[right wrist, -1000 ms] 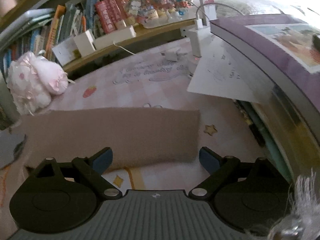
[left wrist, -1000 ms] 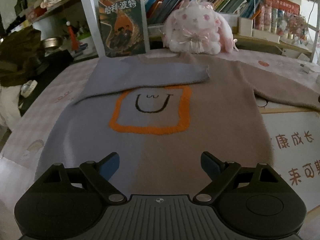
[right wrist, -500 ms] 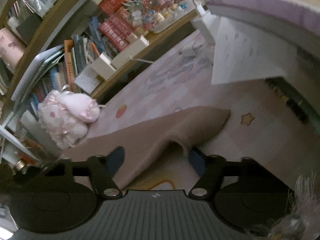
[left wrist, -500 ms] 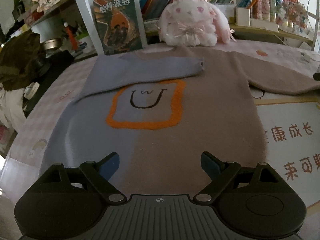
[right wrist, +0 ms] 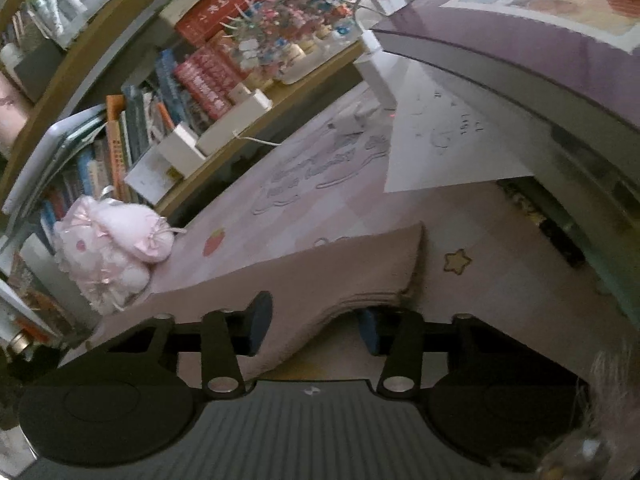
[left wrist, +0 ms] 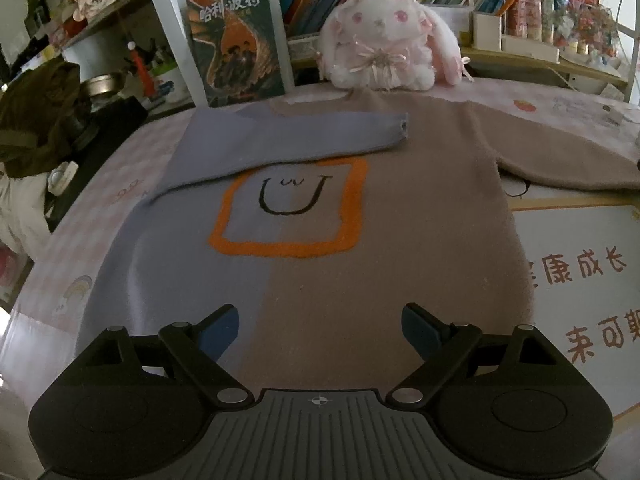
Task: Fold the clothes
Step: 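Move the right gripper to the brown sleeve cuff and grasp it, then lift the brown sleeve with the right gripper toward the sweater front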
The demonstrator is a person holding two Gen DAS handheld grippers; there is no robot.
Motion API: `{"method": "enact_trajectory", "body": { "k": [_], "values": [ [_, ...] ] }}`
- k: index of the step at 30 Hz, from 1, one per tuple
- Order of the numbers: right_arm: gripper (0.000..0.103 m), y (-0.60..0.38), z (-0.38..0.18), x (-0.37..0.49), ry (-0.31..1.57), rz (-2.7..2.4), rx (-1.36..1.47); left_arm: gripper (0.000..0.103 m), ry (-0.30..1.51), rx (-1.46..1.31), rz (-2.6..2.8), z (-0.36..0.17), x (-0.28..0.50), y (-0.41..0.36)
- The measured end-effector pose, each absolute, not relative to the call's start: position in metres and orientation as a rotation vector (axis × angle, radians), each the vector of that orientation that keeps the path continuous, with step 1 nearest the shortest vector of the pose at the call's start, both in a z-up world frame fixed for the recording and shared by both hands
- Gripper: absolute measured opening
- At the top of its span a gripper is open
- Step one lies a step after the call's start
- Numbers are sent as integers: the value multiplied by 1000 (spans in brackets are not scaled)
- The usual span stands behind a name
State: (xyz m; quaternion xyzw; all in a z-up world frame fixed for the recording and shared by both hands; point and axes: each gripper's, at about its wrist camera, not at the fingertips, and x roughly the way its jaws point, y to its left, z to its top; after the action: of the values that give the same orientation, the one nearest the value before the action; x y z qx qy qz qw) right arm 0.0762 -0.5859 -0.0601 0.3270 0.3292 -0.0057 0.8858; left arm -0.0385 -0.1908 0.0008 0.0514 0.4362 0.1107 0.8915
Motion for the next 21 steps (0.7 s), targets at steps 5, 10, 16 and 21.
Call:
{"method": "enact_trajectory", "body": {
  "k": [5,10,16,21],
  "values": [
    [8,-589,-63,75,717,-15,687,91,902,93,236,0,-41,-188],
    [5,-584,-52,76,694,6,655,91,892,88,230,0,-44,-186],
    [5,-576,-32,78,654,41,642,91,884,63,238,-2,-50,-180],
    [5,-565,-17,82,619,74,623,91,870,39,245,-3,-55,-172]
  ]
}}
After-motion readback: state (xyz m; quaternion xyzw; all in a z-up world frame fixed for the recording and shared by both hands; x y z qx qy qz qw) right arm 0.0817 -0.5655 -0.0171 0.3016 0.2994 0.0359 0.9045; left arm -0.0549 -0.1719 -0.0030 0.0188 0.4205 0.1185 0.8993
